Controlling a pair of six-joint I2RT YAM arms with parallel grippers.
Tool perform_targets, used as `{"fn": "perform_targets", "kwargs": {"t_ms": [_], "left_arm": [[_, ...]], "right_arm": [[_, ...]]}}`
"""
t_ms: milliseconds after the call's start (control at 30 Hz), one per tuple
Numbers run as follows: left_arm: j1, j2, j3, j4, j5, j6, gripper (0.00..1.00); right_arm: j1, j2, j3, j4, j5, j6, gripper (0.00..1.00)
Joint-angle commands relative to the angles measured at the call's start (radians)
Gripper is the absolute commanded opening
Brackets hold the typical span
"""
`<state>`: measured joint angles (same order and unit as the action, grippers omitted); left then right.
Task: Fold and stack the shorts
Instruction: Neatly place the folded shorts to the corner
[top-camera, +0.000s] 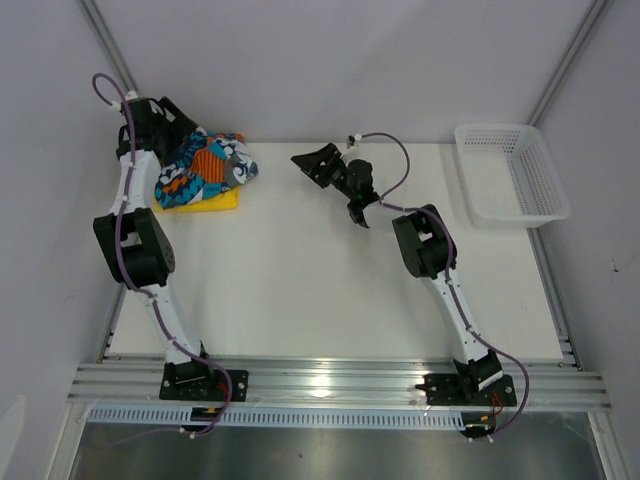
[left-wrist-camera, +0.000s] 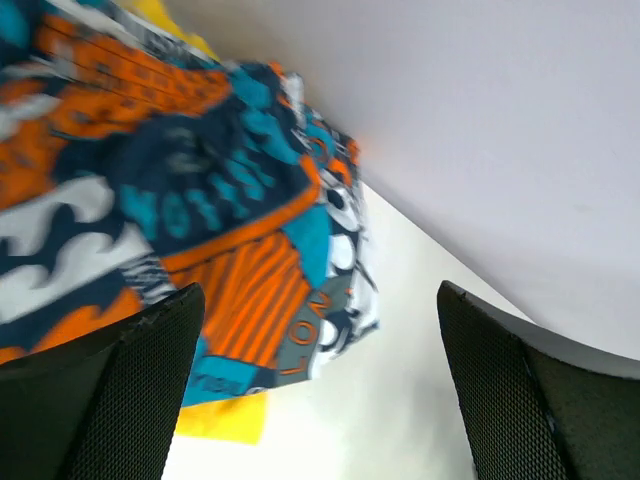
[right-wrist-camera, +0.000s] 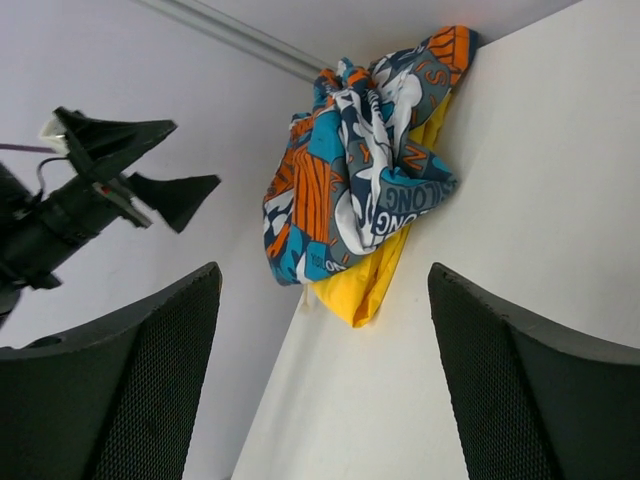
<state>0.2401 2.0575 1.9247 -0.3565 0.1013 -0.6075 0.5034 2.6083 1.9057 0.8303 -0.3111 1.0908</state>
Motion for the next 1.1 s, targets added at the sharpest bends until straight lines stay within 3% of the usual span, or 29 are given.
{"fn": "perform_targets", "kwargs": {"t_ms": [0, 133, 233, 400, 600, 867, 1067], "left_arm": [[-0.024, 0.026, -0.046, 0.166, 0.153, -0.101, 0.99], [0.001, 0.117, -0.108, 0.435, 0.259, -0.237, 0.99], [0.010, 0.220, -0.104, 0.542, 0.301, -0.330, 0.99], [0.018, 0.318, -0.105, 0.583, 0.238, -0.366, 0.99], [0.019, 0.377, -0.087, 0.633, 0.276, -0.394, 0.99], [-0.036, 0.138, -0.165, 0.639, 0.259, -0.181, 0.99], [-0.061, -0.127, -0.430, 0.637, 0.169, -0.087, 0.99]], "right_arm": [[-0.014, -0.067, -0.019, 0.096, -0.085, 0.017, 0.84], [-0.028, -0.063, -0.037, 0.153, -0.124, 0.046, 0.83], [-0.039, -0.059, -0.051, 0.197, -0.146, 0.075, 0.82], [-0.042, -0.077, -0.120, 0.254, -0.144, 0.098, 0.85], [-0.043, -0.074, -0.148, 0.323, -0.160, 0.127, 0.85], [-0.060, -0.177, -0.175, 0.227, -0.217, 0.048, 0.96], [-0.055, -0.321, -0.214, 0.040, -0.221, -0.081, 0.99]]}}
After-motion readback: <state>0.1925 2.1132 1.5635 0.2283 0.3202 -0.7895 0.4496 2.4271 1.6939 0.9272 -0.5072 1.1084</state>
